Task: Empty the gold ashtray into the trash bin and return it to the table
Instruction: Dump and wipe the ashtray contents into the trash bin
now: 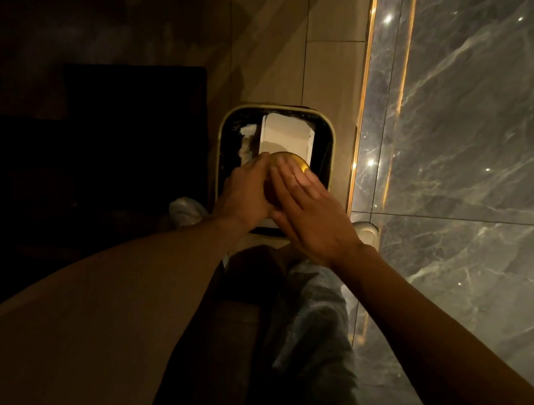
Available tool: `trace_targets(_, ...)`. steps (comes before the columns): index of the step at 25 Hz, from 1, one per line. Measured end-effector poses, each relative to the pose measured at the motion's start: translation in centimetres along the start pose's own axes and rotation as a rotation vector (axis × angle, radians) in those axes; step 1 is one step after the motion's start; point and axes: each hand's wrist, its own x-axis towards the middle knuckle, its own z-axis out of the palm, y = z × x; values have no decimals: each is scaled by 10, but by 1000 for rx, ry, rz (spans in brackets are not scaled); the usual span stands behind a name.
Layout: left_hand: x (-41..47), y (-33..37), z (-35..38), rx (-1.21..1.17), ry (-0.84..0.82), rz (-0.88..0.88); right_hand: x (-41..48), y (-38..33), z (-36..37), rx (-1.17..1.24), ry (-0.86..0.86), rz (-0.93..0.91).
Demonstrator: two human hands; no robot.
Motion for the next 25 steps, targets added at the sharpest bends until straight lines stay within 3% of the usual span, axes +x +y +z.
trace_targets(6,2,3,1,-3,-11,44,2,0,-3,38,44,27)
trace_targets(12,0,-4,3,-28,1,59,1,5,-5,41,-23,23)
trace_targets(15,-1,-7,6,11,-32,11,-2,7,-6,67,-151,-2)
trace_targets(19,-1,-11,8,5,-51,3,1,11,-18,346,-27,203)
trace_targets(22,3,-7,4,6,-71,-4,-7,16,-23,569,-126,326)
trace_targets(25,4,-5,2,-70,-119,-45,-9,20,-30,755,-106,409)
